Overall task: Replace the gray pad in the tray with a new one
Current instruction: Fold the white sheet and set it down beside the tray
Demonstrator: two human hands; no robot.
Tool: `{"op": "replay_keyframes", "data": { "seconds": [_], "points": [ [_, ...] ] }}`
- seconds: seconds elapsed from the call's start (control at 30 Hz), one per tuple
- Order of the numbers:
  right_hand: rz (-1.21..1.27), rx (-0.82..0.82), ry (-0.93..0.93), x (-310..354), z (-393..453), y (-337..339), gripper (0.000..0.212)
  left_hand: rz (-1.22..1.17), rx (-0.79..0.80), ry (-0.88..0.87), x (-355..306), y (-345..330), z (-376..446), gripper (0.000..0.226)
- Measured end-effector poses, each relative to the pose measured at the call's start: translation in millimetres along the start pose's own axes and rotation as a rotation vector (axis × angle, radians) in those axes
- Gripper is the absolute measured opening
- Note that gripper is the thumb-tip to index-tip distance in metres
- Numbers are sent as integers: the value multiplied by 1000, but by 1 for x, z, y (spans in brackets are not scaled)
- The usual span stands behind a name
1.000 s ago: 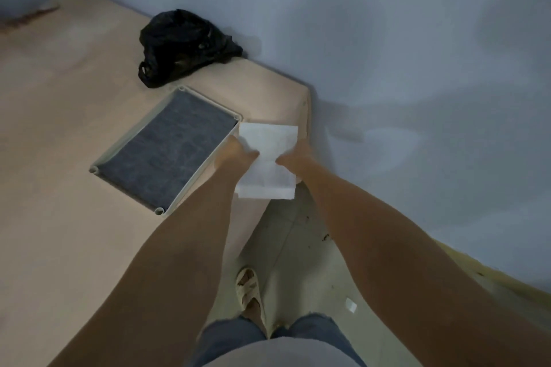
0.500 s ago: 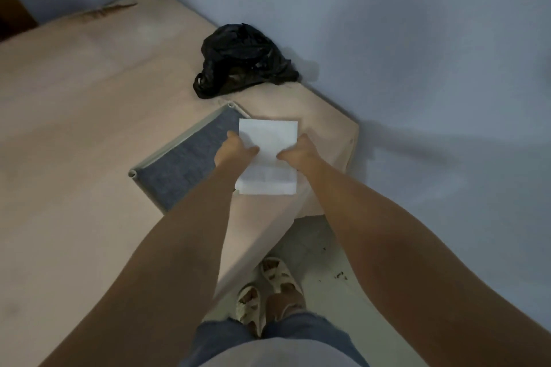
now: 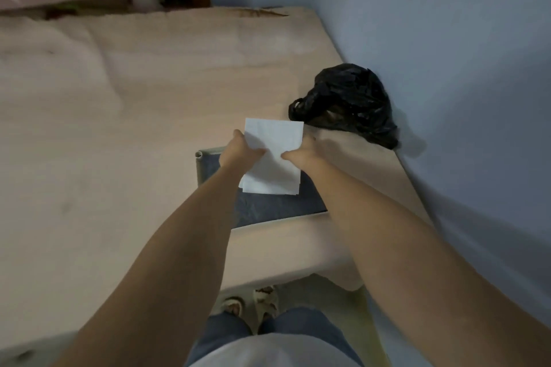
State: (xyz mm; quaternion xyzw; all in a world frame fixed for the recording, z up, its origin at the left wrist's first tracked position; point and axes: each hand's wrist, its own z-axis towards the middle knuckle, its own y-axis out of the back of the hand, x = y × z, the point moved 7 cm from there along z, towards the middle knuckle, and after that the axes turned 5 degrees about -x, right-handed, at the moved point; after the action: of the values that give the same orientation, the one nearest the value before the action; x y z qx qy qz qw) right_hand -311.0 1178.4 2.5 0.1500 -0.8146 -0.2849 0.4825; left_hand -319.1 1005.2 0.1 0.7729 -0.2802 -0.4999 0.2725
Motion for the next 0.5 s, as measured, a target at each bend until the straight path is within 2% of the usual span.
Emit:
{"op": "replay_keyframes", "data": {
  "seconds": [0.1, 0.17, 0.3, 0.4, 0.5],
  "points": [
    [-89, 112, 65, 21, 5, -28, 68, -11, -100, 68, 23, 21, 2, 60],
    [-115, 166, 98, 34, 4, -48, 69, -32, -159, 115, 40, 36, 1, 57],
    [-140, 272, 166, 59, -8, -90, 64, -40, -256, 181, 78, 66, -8, 57],
    [-113, 326, 149, 71, -21, -121, 62, -25, -311, 232, 108, 88, -16, 54],
    [-100, 364, 156, 81, -38, -149, 42, -13, -343, 275, 138, 107, -23, 52]
  ]
}}
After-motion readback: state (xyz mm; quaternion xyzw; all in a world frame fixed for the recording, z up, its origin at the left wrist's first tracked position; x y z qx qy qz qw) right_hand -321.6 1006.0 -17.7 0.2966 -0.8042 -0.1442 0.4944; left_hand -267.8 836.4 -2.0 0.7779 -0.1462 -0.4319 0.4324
